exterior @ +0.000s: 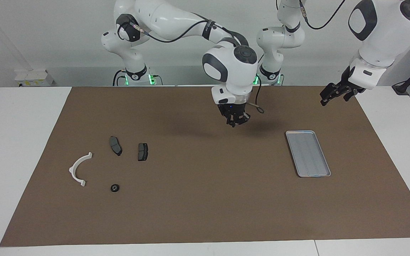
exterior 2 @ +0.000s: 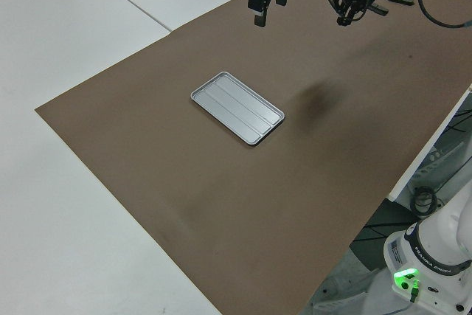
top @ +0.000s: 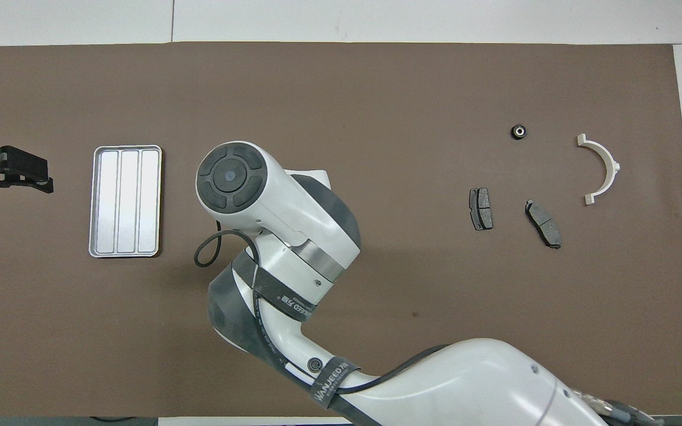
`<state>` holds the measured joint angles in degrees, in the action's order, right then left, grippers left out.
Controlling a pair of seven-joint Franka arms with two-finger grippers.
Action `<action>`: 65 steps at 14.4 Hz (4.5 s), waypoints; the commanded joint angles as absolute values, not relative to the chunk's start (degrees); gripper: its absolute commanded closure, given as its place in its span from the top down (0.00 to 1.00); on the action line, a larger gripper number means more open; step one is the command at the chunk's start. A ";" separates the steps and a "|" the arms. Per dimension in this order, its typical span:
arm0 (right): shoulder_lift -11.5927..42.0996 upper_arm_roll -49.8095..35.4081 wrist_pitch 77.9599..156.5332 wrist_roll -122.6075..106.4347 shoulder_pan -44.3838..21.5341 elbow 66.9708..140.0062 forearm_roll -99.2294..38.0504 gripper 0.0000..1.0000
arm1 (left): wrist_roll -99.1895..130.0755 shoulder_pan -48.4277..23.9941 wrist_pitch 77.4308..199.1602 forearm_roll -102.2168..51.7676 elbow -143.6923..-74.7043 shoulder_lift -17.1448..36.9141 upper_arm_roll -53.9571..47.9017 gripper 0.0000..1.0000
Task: Pick bearing gear from pile to tray
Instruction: 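Carry the bearing with the right gripper to mid-table and release it, then grasp the bearing with the left gripper while the right gripper reaches the gear, then place the bearing in the tray while the right gripper grasps the gear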
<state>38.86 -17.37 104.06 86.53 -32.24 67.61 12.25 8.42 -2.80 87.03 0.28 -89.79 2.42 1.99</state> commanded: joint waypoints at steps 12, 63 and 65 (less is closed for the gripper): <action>48.78 -16.70 111.02 88.68 -32.43 66.45 17.40 0.92 | 8.35 -2.90 91.14 -0.18 -94.31 -0.35 1.93 1.00; 38.67 -17.75 125.07 20.65 13.71 87.45 17.31 0.00 | 7.50 -7.93 114.25 -4.04 -110.92 9.32 2.29 0.00; 37.89 -17.75 123.24 20.57 13.28 86.93 17.31 0.00 | 3.62 -5.72 117.92 -4.04 -113.62 8.97 2.37 0.00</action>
<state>38.72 -17.16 124.54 22.26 12.35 85.84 16.14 6.79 -6.86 114.03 -3.76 -110.03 9.60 3.10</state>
